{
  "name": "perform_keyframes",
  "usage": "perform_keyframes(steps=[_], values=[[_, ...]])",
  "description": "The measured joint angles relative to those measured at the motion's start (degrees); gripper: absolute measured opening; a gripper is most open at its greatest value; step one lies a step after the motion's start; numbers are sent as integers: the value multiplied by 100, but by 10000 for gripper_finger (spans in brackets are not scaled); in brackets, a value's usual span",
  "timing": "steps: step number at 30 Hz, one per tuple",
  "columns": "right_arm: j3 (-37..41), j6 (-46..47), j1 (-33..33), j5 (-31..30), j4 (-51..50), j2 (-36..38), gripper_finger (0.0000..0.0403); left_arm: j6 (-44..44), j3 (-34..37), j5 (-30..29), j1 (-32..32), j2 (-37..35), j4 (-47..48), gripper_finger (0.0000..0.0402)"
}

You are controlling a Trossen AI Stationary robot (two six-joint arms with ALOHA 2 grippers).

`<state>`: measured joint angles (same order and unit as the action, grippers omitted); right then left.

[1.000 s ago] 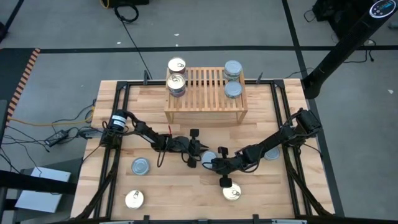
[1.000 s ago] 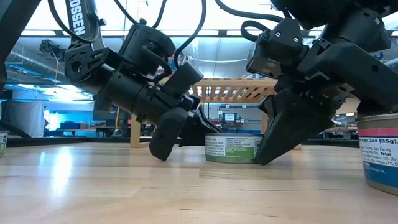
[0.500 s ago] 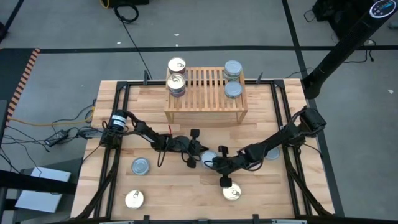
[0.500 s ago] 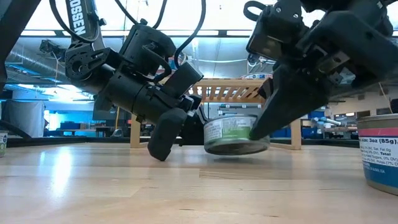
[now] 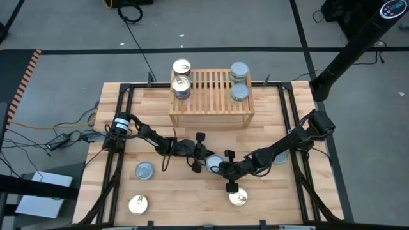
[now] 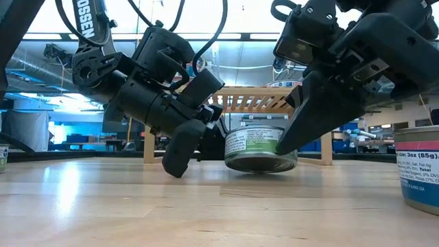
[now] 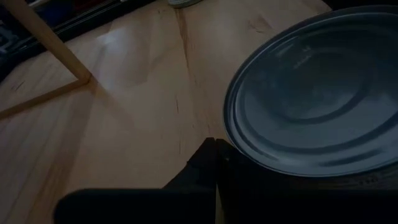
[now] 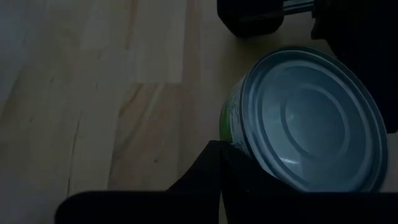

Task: Stack canned seafood by type on shelf
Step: Stack the green tuna can on top of the green tuna can on the shelf

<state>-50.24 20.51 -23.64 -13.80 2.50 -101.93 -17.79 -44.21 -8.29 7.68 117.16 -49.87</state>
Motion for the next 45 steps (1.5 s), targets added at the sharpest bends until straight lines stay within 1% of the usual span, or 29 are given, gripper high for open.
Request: perform_keyframes(steps=[10,15,18,24,30,41,45], values=[[-5,-13,0,-17,41,4,12,-4,4,-2,0,1,7,7],[-140,-46,-17,-51,12,86,12,-15,7,22,1,1,6,7],[-259,-141,-66,-302,-38,106,12,-53,7,67,6,2,0,7],[-538,-164,-187,-783,-600,114,12,-26,7,85,19,2,9,7],[-566,-136,-190,-953,-611,122,12,-82,7,218,26,2,2,7],[-570,-120,-185,-1355,-539,127,12,-151,7,239,84,4,-9,7],[-570,-120,-181,-1397,-500,127,14,-160,9,282,90,4,-9,7]])
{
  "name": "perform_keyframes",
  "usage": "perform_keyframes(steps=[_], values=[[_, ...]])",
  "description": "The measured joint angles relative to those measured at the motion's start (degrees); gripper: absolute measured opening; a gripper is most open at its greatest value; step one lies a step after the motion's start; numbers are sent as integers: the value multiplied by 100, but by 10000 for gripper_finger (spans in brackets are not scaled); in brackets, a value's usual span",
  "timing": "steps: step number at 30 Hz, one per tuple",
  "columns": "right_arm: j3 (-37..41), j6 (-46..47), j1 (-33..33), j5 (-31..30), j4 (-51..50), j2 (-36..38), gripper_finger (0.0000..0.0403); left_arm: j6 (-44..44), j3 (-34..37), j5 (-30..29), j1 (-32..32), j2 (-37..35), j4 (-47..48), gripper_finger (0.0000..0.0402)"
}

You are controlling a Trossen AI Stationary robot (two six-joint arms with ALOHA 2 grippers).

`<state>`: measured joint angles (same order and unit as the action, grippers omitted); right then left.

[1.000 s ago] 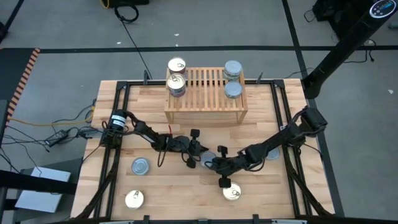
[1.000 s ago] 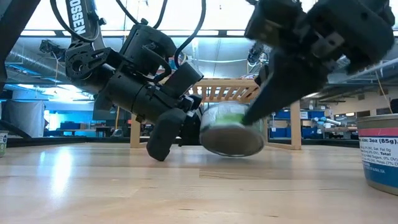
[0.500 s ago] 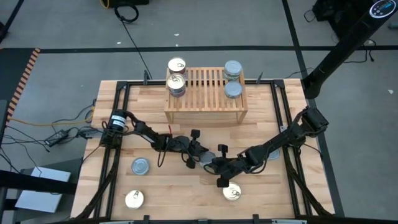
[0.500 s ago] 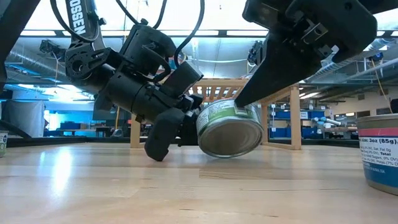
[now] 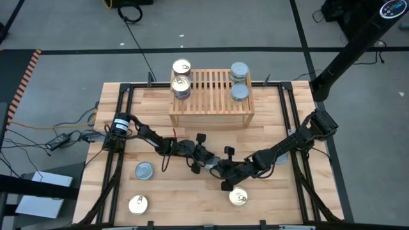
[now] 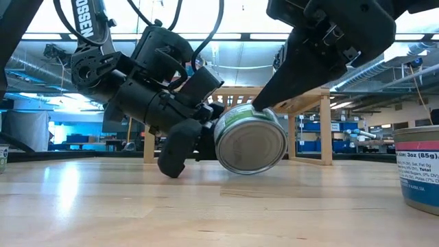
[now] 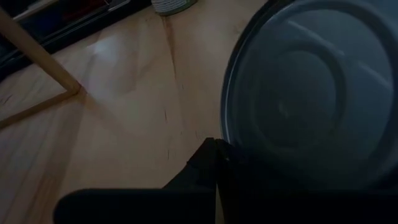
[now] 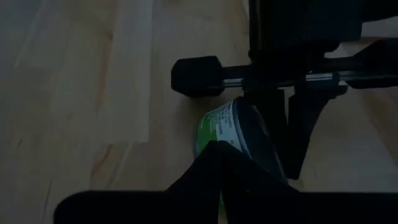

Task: Stack canned seafood by type on shelf
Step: Stack the green tuna can on top of the green tuna can on the shelf

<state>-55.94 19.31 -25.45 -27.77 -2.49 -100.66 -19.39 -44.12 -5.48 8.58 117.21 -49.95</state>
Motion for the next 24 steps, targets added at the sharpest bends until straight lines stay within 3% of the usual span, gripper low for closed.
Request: perform_keyframes(steps=[15,24], values=[[-107,218,97,-343,-29,-7,13,-12,9,190,122,15,-114,7],[-109,345,98,-317,-72,-7,15,22,21,-207,124,-31,-68,7]])
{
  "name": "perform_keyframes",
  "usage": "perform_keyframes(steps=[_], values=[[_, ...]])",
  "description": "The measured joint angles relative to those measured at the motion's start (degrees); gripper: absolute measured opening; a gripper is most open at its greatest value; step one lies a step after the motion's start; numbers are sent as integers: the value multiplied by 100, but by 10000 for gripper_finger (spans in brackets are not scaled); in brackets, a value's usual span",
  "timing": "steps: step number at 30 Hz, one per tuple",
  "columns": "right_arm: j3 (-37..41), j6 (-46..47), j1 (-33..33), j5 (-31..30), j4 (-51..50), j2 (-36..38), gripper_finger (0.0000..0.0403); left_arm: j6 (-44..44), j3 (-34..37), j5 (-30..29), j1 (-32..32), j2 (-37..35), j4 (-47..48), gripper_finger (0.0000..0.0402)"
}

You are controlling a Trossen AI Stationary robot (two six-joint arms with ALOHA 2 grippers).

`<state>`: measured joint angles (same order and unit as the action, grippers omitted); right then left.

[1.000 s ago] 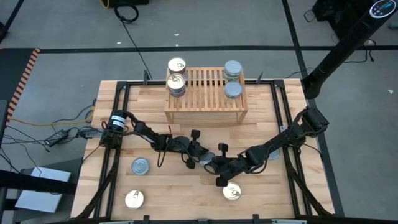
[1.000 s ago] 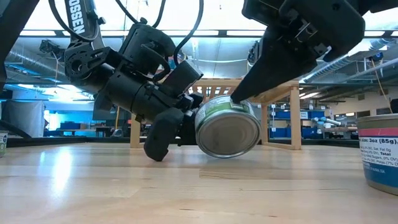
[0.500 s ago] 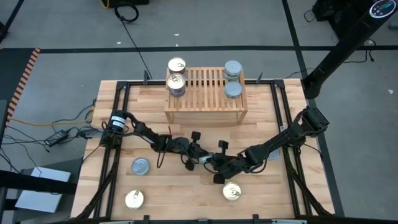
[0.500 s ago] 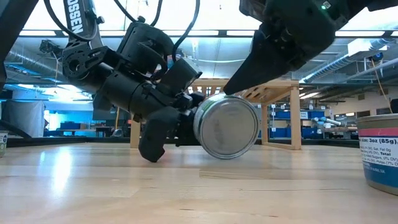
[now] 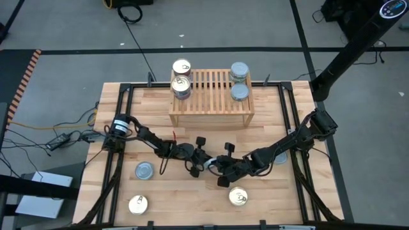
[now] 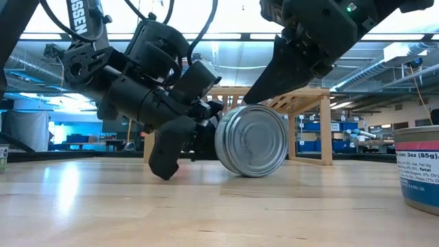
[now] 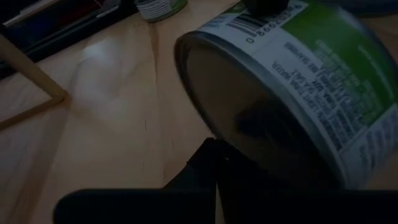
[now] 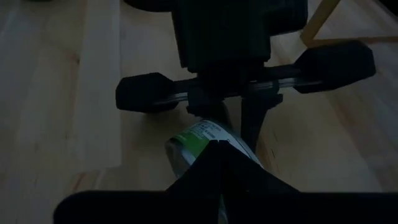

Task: Stack canned seafood by type on shelf
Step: Stack the green tuna can on top of the green tuna can on the shelf

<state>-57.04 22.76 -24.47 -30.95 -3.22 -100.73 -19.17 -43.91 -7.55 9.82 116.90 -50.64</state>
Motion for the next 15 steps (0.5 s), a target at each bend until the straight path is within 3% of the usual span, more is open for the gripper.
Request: perform_keyframes(steps=[7,15], values=[[-4,1,-4,7,-35,0,14,155,430,-673,-12,-585,-15,3],[-3,11,-3,29,7,-4,18,879,1224,-600,17,-863,-869,2]])
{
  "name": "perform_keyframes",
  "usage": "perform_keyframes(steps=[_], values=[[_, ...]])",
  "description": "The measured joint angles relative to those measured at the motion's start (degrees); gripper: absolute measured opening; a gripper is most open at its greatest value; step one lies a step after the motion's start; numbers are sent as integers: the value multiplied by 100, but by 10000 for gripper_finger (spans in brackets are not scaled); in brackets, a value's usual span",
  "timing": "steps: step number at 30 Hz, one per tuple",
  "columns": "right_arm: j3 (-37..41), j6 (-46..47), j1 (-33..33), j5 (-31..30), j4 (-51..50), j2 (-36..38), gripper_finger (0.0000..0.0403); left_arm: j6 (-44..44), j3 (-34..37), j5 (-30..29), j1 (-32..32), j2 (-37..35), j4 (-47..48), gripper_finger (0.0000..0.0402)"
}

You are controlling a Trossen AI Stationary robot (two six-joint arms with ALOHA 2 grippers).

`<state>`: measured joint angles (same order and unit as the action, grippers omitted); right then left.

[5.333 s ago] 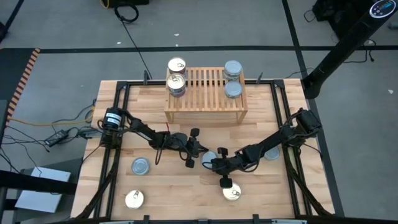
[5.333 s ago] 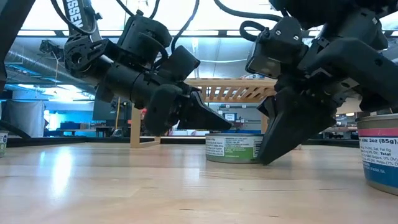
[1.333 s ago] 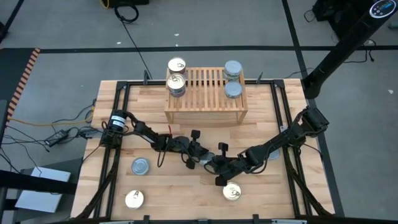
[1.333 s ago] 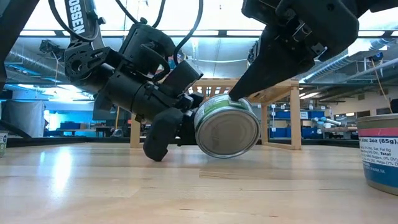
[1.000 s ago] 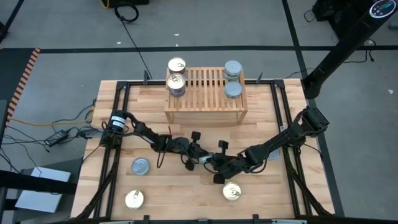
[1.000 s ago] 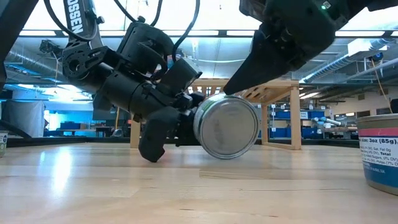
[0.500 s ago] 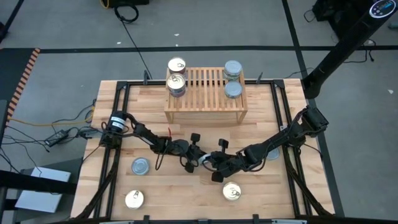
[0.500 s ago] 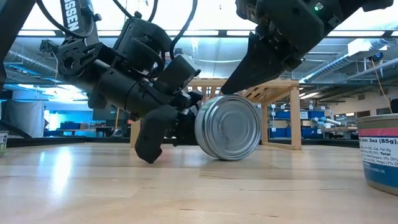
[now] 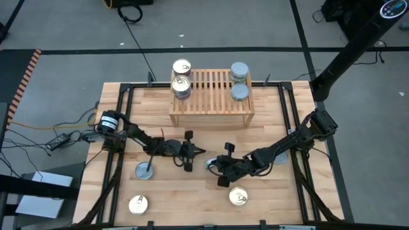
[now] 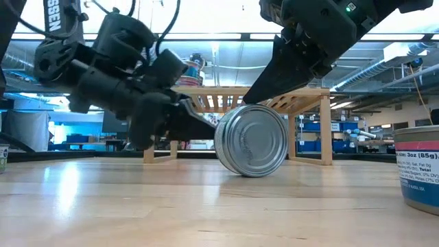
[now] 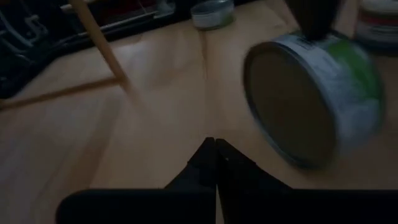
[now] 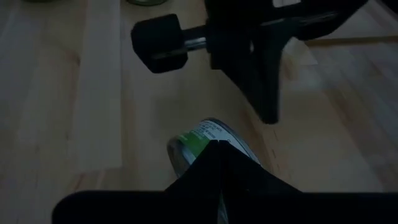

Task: Stack canned seafood by type on shelf
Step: Stack the green tuna can on top of the green tuna can on the shelf

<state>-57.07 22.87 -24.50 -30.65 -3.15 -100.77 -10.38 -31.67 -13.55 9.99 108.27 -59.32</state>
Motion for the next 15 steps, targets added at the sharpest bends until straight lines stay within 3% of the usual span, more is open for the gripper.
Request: perform_keyframes(steps=[8,15], values=[[-183,11,40,64,-168,4,31,418,122,129,21,0,-175,10],[-631,11,112,57,-739,7,68,468,122,747,36,0,-158,15]])
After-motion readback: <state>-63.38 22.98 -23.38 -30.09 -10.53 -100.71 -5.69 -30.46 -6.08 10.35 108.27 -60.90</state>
